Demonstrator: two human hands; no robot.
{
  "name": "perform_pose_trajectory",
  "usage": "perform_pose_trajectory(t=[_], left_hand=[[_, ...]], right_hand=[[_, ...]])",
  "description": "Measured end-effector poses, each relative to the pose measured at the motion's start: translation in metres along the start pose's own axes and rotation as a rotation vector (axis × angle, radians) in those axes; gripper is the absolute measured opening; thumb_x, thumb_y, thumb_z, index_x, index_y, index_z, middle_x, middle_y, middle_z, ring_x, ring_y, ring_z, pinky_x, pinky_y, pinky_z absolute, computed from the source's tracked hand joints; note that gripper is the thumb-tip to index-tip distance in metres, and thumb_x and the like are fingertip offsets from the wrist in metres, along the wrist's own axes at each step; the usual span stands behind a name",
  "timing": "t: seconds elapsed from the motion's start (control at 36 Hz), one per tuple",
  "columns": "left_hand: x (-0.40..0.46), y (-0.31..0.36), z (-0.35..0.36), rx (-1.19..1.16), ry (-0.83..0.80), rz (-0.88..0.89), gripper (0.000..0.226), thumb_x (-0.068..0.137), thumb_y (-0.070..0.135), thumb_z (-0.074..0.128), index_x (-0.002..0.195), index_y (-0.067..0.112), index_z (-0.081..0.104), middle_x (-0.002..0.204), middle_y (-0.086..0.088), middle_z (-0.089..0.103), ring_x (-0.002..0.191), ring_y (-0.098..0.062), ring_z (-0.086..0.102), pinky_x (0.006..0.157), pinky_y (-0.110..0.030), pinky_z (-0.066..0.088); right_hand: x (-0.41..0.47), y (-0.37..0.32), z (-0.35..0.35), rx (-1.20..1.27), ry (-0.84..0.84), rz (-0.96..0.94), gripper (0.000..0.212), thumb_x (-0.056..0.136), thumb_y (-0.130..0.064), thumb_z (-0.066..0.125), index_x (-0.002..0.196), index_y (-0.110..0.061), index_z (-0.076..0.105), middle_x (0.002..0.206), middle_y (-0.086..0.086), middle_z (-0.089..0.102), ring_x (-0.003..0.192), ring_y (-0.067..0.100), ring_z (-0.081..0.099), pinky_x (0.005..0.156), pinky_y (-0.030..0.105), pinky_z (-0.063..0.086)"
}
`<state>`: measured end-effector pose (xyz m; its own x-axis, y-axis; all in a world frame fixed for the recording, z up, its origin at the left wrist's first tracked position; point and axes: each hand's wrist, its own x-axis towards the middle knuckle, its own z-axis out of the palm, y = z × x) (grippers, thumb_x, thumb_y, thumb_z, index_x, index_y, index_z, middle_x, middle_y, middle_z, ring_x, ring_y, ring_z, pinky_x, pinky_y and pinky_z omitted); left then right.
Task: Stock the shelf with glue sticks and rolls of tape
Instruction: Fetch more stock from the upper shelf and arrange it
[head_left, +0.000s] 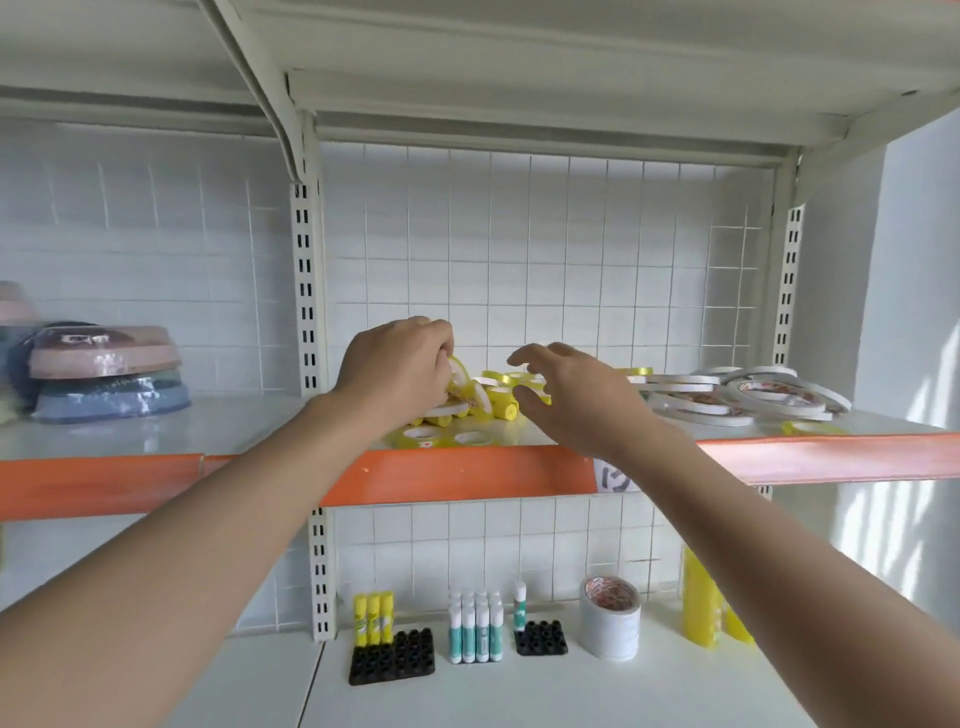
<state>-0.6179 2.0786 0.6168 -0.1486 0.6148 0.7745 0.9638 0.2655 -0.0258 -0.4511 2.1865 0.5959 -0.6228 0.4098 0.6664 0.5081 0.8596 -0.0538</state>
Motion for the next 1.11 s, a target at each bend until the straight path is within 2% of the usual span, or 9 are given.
perform_pose_trajectory(t=[0.11, 0.22, 0.36, 0.5, 0.61, 0.72, 0.83, 0.92, 1.11], left_hand=[[0.000, -0.022, 0.009, -0.020, -0.035, -0.030, 0.021, 0.093, 0.016, 0.043, 0.101, 0.019, 0.062, 0.097, 0.004, 0.060, 0.090, -0.020, 0.056, 0.066, -0.029, 0.031], [-0.001, -0.041, 0.021, -0.035, -0.031, -0.049, 0.022, 0.092, 0.014, 0.044, 0.101, 0.019, 0.063, 0.097, 0.002, 0.059, 0.094, -0.021, 0.055, 0.065, -0.029, 0.031], [0.003, -0.042, 0.028, -0.142, 0.014, 0.007, 0.025, 0.091, 0.013, 0.048, 0.112, 0.019, 0.061, 0.106, 0.001, 0.057, 0.106, -0.019, 0.049, 0.074, -0.030, 0.037], [0.007, -0.037, 0.037, -0.018, -0.088, 0.213, 0.040, 0.093, 0.018, 0.046, 0.133, 0.024, 0.051, 0.127, 0.001, 0.050, 0.119, -0.022, 0.039, 0.092, -0.034, 0.038], [0.019, -0.035, 0.037, 0.154, -0.171, 0.287, 0.042, 0.096, 0.025, 0.043, 0.137, 0.024, 0.048, 0.143, -0.002, 0.039, 0.129, -0.024, 0.034, 0.097, -0.038, 0.037], [0.030, -0.027, 0.042, 0.154, -0.245, 0.193, 0.039, 0.097, 0.029, 0.041, 0.134, 0.021, 0.051, 0.138, -0.005, 0.045, 0.127, -0.026, 0.036, 0.094, -0.039, 0.038], [0.037, -0.022, 0.048, 0.115, -0.340, 0.129, 0.038, 0.095, 0.034, 0.045, 0.130, 0.022, 0.053, 0.129, -0.005, 0.052, 0.123, -0.026, 0.039, 0.089, -0.037, 0.039], [0.040, -0.021, 0.048, 0.101, -0.376, 0.099, 0.037, 0.094, 0.036, 0.049, 0.128, 0.023, 0.055, 0.126, -0.005, 0.054, 0.121, -0.025, 0.042, 0.080, -0.033, 0.036], [0.042, -0.018, 0.044, 0.047, -0.244, 0.101, 0.035, 0.090, 0.034, 0.056, 0.122, 0.023, 0.057, 0.119, -0.003, 0.055, 0.115, -0.024, 0.045, 0.080, -0.033, 0.037]], right_hand=[[0.031, -0.014, 0.014, -0.010, -0.084, 0.004, 0.036, 0.097, -0.039, 0.046, 0.132, -0.030, 0.049, 0.122, -0.004, 0.057, 0.103, 0.019, 0.058, 0.082, 0.034, 0.048], [0.058, -0.022, 0.027, 0.001, -0.219, 0.051, 0.039, 0.095, -0.042, 0.048, 0.131, -0.028, 0.049, 0.125, -0.004, 0.058, 0.114, 0.019, 0.054, 0.092, 0.037, 0.047], [0.069, -0.019, 0.049, 0.080, -0.233, 0.142, 0.036, 0.085, -0.053, 0.058, 0.113, -0.031, 0.056, 0.096, -0.005, 0.066, 0.094, 0.020, 0.061, 0.085, 0.037, 0.051], [0.066, -0.010, 0.057, 0.255, -0.212, 0.147, 0.028, 0.085, -0.038, 0.067, 0.110, -0.028, 0.059, 0.080, -0.010, 0.063, 0.085, 0.013, 0.058, 0.079, 0.030, 0.047], [0.064, -0.010, 0.054, 0.293, -0.189, 0.118, 0.031, 0.085, -0.025, 0.066, 0.115, -0.025, 0.059, 0.089, -0.008, 0.065, 0.085, 0.010, 0.055, 0.073, 0.022, 0.038], [0.061, -0.006, 0.055, 0.302, -0.182, 0.133, 0.037, 0.084, -0.018, 0.063, 0.121, -0.022, 0.056, 0.093, -0.007, 0.064, 0.074, 0.003, 0.051, 0.064, 0.014, 0.037], [0.061, -0.004, 0.056, 0.296, -0.185, 0.148, 0.043, 0.084, -0.016, 0.063, 0.126, -0.019, 0.054, 0.093, -0.008, 0.063, 0.080, 0.009, 0.052, 0.070, 0.021, 0.037], [0.062, -0.002, 0.056, 0.295, -0.191, 0.148, 0.044, 0.083, -0.013, 0.062, 0.126, -0.020, 0.055, 0.089, -0.009, 0.060, 0.080, 0.009, 0.051, 0.064, 0.018, 0.037], [0.065, -0.001, 0.054, 0.311, -0.103, 0.157, 0.043, 0.084, -0.015, 0.060, 0.127, -0.019, 0.056, 0.092, -0.006, 0.055, 0.086, 0.014, 0.050, 0.071, 0.021, 0.035]])
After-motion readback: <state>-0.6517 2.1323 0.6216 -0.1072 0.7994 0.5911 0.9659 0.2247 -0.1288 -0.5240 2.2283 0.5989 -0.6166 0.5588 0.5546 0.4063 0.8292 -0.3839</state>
